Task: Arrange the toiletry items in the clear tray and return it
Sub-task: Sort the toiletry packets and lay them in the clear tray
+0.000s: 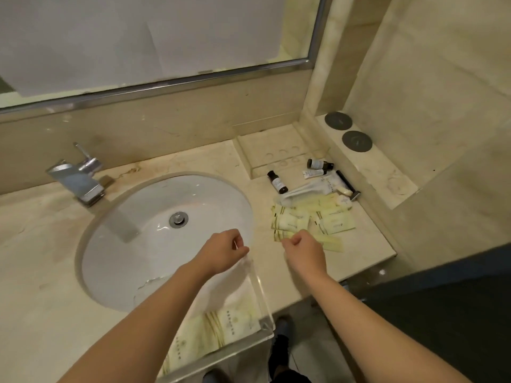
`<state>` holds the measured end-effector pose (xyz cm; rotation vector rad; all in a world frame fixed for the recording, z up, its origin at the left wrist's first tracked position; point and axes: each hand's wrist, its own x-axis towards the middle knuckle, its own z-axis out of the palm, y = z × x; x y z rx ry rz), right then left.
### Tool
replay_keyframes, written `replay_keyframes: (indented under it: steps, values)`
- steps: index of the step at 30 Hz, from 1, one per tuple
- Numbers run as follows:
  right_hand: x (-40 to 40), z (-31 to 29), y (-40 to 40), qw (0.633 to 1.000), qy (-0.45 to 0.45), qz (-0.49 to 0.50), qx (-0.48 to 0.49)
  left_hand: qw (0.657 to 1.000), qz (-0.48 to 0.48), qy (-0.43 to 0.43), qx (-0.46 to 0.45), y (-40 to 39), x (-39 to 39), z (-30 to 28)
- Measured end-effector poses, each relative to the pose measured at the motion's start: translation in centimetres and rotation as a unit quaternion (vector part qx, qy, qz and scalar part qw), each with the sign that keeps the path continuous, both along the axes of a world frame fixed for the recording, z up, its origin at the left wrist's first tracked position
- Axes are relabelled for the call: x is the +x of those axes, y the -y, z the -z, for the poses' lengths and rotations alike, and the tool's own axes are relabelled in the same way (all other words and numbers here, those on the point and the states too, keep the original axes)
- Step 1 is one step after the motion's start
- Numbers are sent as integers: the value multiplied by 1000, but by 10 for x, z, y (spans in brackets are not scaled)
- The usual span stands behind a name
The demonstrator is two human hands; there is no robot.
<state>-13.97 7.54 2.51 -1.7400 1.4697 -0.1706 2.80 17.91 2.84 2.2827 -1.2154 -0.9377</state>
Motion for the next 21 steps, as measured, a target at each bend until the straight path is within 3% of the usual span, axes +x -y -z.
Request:
replay_keyframes:
  steps: [7, 13, 17, 21]
  values:
    - [-25, 18, 85, 993, -12, 113, 38, 998, -52, 5, 32, 90, -23, 18]
    - [-38, 35, 131, 983, -66, 168, 10, 994, -49, 7, 93, 140, -35, 27]
    - [-44, 44, 146, 976, -158, 146, -35, 990, -71, 34, 118, 153, -39, 31]
    - [-42, 48, 151, 981, -138, 134, -35, 987, -70, 55, 131, 156, -36, 34]
